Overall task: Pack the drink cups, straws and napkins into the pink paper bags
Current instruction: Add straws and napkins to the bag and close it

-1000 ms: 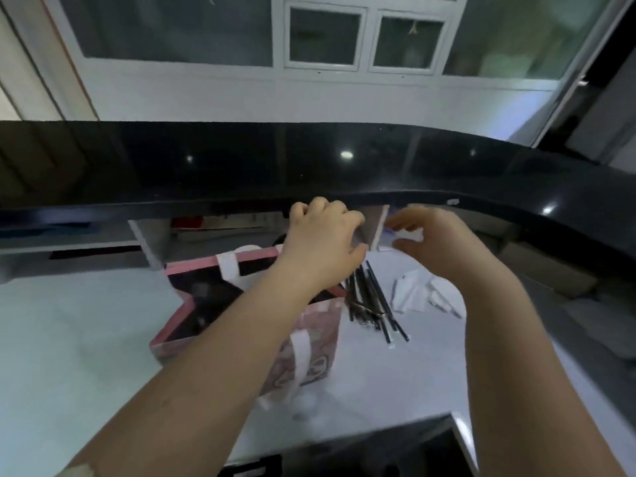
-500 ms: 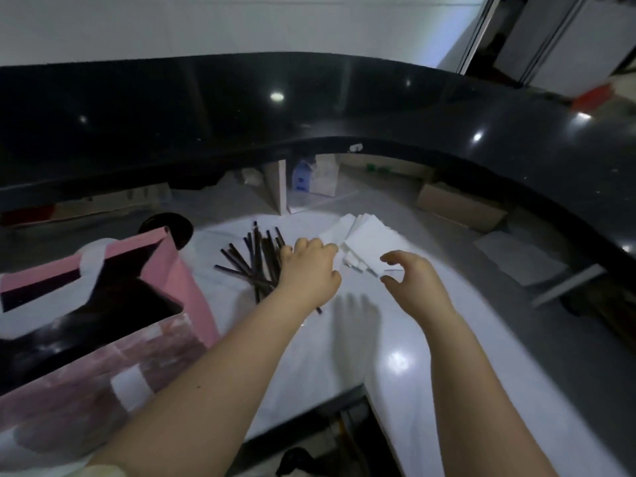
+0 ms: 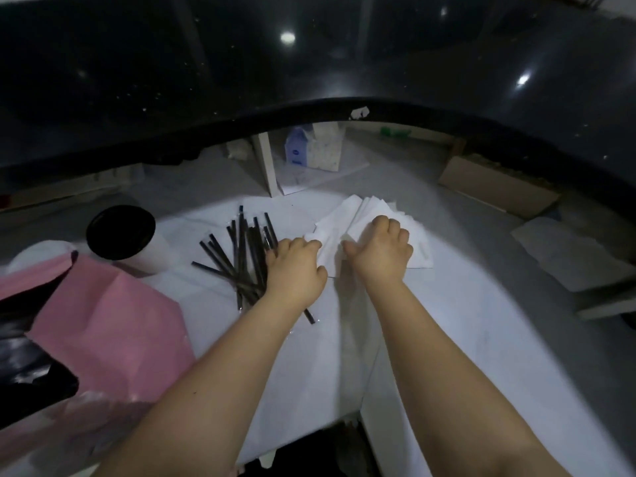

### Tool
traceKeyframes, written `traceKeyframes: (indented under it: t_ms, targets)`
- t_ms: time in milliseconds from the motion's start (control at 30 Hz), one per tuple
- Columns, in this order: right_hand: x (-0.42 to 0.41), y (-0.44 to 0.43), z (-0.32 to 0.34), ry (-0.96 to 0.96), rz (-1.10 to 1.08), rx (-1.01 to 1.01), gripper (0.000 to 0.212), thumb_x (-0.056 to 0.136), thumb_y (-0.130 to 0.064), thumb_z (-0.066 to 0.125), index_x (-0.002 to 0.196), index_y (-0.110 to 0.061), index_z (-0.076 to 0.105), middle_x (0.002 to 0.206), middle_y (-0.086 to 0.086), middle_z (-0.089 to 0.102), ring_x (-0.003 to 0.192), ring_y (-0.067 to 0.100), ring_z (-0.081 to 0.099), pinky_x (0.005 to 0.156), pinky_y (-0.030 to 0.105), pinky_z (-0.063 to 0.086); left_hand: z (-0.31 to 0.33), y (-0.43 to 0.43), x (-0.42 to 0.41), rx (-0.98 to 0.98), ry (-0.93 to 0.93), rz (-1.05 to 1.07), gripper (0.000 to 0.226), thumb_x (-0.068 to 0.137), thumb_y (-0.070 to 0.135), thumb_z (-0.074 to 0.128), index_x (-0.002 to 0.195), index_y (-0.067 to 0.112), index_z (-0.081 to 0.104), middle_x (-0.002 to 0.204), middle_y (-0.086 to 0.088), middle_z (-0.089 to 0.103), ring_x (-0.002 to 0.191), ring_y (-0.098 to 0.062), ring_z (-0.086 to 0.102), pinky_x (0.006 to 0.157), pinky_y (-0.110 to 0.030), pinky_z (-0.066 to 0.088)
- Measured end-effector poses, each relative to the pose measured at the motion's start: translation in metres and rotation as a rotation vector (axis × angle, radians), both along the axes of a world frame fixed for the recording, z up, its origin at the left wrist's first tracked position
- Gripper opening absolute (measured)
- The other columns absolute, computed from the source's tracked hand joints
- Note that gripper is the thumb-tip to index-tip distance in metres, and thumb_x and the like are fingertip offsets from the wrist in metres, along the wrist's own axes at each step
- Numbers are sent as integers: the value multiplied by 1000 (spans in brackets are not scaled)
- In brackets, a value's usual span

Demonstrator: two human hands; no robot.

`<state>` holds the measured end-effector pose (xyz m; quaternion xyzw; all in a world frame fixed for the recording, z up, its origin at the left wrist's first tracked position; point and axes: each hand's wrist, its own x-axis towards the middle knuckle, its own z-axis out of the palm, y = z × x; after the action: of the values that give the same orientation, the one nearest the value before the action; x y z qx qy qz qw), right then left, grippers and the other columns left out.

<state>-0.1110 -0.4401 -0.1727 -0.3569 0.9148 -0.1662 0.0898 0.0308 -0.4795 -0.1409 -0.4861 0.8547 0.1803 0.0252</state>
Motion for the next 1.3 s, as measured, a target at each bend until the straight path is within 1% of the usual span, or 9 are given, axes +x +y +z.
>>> traceKeyframes:
  t_ms: [167,267,433,533,633,833,1133,1233,1300]
  targets:
    - [-12,1,-11,17,-25,-106,29,89,-36,58,105,-12,60,114,6,57,108,31,47,82,39,33,0,-3,-2,-16,54,7,46,92,28,52,138,21,49,133,-3,53,127,-29,39,104,-43,29]
    - [-19,7,-10,-49,-36,-230,16,90,-23,55,82,-10,59,102,8,61,98,33,50,73,36,30,5,-6,-3,-16,84,27,47,93,28,51,140,22,48,135,-2,53,129,-27,38,106,-42,28]
    - [-29,21,23,-139,-96,-357,37,91,-16,52,62,-16,29,64,1,40,67,30,43,59,34,26,28,-5,-9,-36,136,30,46,94,27,50,140,24,47,136,-1,52,130,-25,36,108,-43,25]
    - [-27,33,60,-201,-110,-452,39,95,-20,51,63,-20,28,60,-1,35,58,22,35,53,34,24,55,-4,-12,-92,181,9,46,93,27,51,140,25,47,136,-1,52,130,-25,36,107,-42,25]
    - [-17,45,106,-234,-36,-527,23,97,-22,53,75,-18,47,67,-5,48,62,13,44,56,32,35,92,-1,-6,-179,211,-21,47,93,27,52,140,27,47,138,0,51,131,-25,36,107,-42,25]
    - [32,55,196,-311,221,-699,10,96,-15,57,95,-24,61,87,-13,60,79,-1,54,57,10,40,161,15,48,-373,248,-15,43,91,28,55,133,31,51,129,4,55,124,-23,41,105,-41,26]
    - [167,47,258,-481,600,-866,29,94,-10,59,92,-38,61,86,-24,65,84,-10,59,68,5,47,208,35,214,-382,267,183,52,88,36,63,138,37,47,133,6,53,128,-21,39,105,-46,31]
    - [212,44,261,-539,724,-835,32,94,-9,59,91,-41,60,85,-32,65,86,-11,60,68,5,47,208,44,281,-326,351,325,44,83,36,72,125,39,58,126,9,56,122,-18,47,100,-43,43]
    - [238,42,261,-567,809,-793,32,94,-9,59,91,-41,62,88,-28,67,86,-7,60,69,7,47,204,53,324,-267,450,404,31,79,37,78,105,41,63,108,17,58,106,-8,54,85,-32,48]
